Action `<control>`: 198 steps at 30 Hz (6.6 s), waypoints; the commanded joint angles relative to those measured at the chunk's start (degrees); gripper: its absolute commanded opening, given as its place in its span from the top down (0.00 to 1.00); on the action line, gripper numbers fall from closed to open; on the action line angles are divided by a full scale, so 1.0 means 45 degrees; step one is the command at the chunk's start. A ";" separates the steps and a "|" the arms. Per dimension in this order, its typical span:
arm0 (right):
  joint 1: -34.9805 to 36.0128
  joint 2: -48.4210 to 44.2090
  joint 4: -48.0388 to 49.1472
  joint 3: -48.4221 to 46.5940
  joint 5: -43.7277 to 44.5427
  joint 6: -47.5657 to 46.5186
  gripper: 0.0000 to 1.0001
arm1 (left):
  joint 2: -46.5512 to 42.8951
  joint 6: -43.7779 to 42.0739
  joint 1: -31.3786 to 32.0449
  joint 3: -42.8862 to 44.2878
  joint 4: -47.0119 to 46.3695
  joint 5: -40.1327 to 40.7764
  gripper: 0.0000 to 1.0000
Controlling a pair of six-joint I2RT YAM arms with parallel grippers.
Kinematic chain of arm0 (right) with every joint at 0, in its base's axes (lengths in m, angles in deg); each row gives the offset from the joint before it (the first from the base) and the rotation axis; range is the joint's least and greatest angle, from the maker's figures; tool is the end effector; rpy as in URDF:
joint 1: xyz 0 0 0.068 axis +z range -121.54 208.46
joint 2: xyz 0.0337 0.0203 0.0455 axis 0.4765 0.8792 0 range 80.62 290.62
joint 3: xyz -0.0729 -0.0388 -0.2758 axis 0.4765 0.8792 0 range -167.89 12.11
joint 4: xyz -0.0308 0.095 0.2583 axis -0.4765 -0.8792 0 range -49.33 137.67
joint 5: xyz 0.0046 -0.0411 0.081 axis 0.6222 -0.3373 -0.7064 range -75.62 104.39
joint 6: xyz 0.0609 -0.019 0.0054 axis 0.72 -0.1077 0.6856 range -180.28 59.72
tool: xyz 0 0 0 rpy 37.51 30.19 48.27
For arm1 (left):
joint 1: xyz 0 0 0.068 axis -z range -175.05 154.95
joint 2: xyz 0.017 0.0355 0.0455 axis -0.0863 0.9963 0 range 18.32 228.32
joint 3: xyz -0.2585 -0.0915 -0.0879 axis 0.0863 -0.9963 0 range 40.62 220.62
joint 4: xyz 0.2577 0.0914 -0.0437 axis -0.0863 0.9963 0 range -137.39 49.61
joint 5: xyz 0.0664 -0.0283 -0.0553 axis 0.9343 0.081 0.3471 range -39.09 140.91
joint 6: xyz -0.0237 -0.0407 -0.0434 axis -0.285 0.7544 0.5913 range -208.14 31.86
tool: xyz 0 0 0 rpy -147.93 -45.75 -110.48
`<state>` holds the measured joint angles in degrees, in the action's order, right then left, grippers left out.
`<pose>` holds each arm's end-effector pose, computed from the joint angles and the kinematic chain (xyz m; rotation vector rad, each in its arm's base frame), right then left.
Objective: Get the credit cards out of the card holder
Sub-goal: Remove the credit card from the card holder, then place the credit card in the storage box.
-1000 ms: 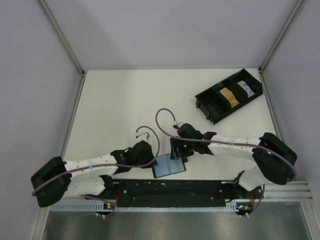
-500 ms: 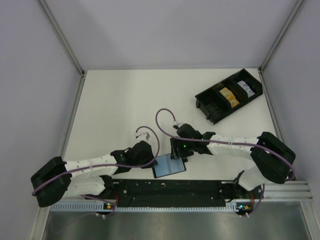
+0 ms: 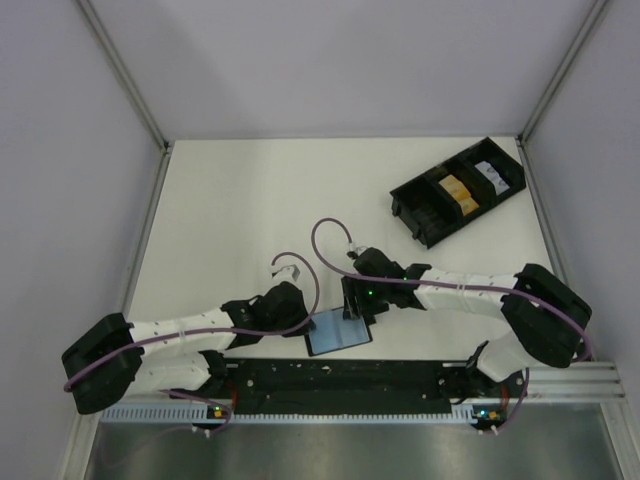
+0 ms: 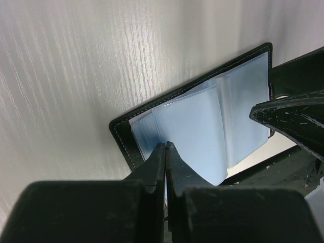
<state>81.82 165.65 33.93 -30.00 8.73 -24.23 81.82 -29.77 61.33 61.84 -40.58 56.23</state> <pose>0.1727 0.2403 0.1548 -0.4488 2.6810 0.6680 0.1200 -0.1722 0.1390 -0.0897 2.5809 -0.7464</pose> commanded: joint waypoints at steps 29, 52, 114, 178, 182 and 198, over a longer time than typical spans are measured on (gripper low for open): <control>0.0738 -0.0519 0.2877 -0.0721 -0.3334 0.1070 0.58 | -0.0790 0.0310 0.0186 -0.0553 -0.0186 0.0223 1.00; 0.1169 0.0674 0.2096 -0.1424 -0.2106 0.0504 0.56 | -0.3839 0.1170 0.0186 -0.1530 0.0303 0.0829 0.87; -0.2346 0.2042 0.9637 0.3576 -0.6675 0.2244 1.00 | -0.2687 0.1697 0.0186 -0.2351 0.0265 0.0536 1.00; -1.4572 -0.1616 0.5980 -0.2065 -0.3569 0.3180 1.00 | -0.4988 -0.8612 -0.8193 0.6244 0.6026 0.0395 0.02; -1.4788 0.0161 0.6567 -0.3296 -0.3160 0.3180 1.00 | -0.6219 -0.9240 -0.8193 0.4706 0.5072 0.1824 0.02; -1.4730 0.5223 0.6432 -0.6678 -0.3393 0.2574 1.00 | -0.6417 -0.9592 -0.8642 0.4466 0.5069 0.2334 0.02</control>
<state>15.90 187.70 61.25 -57.43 -5.54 -11.16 52.43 -71.87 23.13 81.84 -16.08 66.05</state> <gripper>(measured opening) 0.006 0.985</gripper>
